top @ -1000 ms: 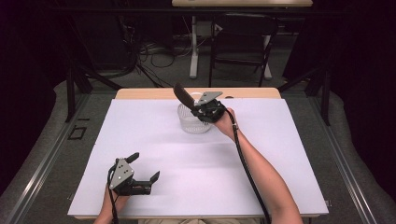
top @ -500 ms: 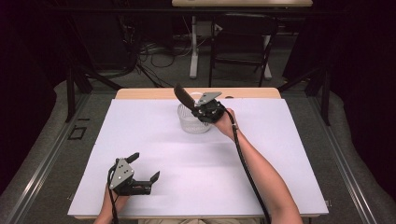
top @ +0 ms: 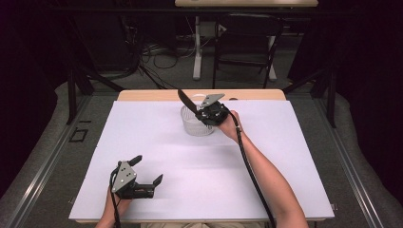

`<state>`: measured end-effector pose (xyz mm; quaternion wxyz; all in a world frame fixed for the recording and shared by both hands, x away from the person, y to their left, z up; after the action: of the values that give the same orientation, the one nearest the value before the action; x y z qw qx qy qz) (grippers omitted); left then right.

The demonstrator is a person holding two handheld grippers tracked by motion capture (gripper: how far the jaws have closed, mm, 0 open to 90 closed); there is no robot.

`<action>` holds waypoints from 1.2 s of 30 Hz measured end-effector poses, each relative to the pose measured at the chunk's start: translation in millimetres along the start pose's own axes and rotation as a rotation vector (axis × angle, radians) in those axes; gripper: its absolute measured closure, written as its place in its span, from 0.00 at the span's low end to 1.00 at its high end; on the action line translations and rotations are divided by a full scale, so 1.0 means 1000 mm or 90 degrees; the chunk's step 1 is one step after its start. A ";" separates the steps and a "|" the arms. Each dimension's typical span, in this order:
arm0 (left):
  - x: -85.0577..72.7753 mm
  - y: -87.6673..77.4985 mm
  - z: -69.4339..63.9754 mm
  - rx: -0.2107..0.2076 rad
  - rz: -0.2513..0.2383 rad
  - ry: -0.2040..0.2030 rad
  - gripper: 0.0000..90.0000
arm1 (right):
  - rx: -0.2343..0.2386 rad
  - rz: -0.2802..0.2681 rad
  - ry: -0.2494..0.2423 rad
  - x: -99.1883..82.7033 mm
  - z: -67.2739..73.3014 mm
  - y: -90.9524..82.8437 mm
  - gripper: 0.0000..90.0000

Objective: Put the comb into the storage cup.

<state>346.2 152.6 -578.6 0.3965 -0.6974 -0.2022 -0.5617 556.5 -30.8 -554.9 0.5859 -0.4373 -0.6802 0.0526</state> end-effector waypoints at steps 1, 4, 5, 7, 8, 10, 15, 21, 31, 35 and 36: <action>0.000 0.000 0.000 0.000 0.000 0.000 0.01 | 0.000 0.003 0.001 0.000 0.000 -0.001 0.79; 0.000 0.000 0.000 0.000 0.000 0.000 0.01 | 0.000 0.002 0.002 0.001 -0.001 -0.003 0.76; 0.000 0.000 0.000 0.000 0.000 0.000 0.01 | 0.001 0.000 0.002 0.001 -0.001 -0.004 0.74; 0.000 0.000 0.000 0.000 0.000 0.000 0.01 | 0.002 0.002 0.006 0.001 -0.002 -0.006 0.72; 0.000 0.000 0.000 0.000 0.000 0.001 0.01 | 0.003 0.003 0.010 0.001 -0.001 -0.007 0.71; 0.000 0.000 0.000 0.000 0.000 0.001 0.01 | 0.001 -0.003 0.011 0.002 -0.002 -0.008 0.68; 0.000 0.000 0.000 0.000 0.000 0.000 0.01 | 0.000 -0.017 0.019 0.007 -0.003 -0.016 0.62; 0.000 0.000 0.000 0.001 -0.001 0.001 0.01 | 0.004 -0.028 0.042 0.014 -0.004 -0.028 0.50; 0.000 0.000 0.000 0.003 -0.001 0.002 0.01 | 0.024 -0.017 0.075 0.015 -0.001 -0.044 0.31; 0.000 0.000 0.000 0.004 0.001 0.003 0.01 | 0.040 -0.020 0.084 0.013 0.001 -0.049 0.24; 0.000 0.000 0.001 0.005 0.002 0.003 0.01 | 0.042 -0.020 0.083 0.013 0.002 -0.051 0.23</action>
<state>346.5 153.2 -579.0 0.4003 -0.6948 -0.2025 -0.5621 529.1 -52.5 -516.2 0.6440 -0.4097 -0.6450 0.0370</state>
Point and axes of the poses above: each handheld gripper's, and its own axes: y roughly forward along the jaws, x roughly out of its top, z roughly to its left, the point moved 10 cm from there along y, roughly forward along the jaws, and after that the axes turned 8 degrees about -y, right-handed, at the moved point
